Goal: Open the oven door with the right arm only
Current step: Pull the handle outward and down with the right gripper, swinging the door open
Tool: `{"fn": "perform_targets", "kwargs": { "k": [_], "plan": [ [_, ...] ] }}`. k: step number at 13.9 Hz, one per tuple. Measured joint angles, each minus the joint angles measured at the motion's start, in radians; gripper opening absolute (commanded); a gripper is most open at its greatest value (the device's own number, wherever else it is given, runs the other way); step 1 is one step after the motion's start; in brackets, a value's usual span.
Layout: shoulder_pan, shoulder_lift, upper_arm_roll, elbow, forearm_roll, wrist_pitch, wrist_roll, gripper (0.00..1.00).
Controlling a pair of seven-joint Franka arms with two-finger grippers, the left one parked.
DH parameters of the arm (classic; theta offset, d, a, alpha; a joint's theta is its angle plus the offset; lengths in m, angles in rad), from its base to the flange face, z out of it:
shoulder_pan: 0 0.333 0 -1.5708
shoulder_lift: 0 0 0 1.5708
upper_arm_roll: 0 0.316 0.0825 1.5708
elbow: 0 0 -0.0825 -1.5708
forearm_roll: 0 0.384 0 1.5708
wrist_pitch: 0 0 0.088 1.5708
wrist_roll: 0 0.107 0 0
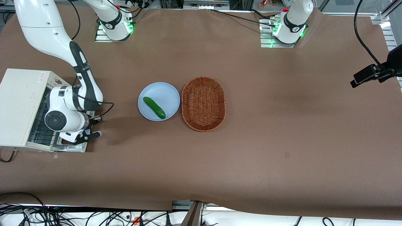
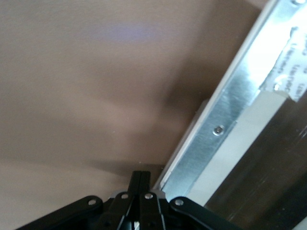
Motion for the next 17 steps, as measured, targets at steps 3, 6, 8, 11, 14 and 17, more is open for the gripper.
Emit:
{"fn": "perform_targets", "kwargs": {
  "k": [3,6,8,11,14,17],
  "plan": [
    [0.015,0.007,-0.009,0.009,0.001,-0.001,0.159,0.00],
    [0.059,0.007,-0.011,0.014,0.017,-0.004,0.263,0.00],
    [0.092,0.007,-0.011,0.017,0.027,-0.013,0.296,0.00],
    [0.103,0.007,-0.015,0.057,0.028,-0.065,0.298,0.01],
    [0.100,0.005,-0.022,0.142,0.039,-0.148,0.205,0.43],
    [0.079,0.001,-0.035,0.220,0.113,-0.213,0.046,0.88]
  ]
}}
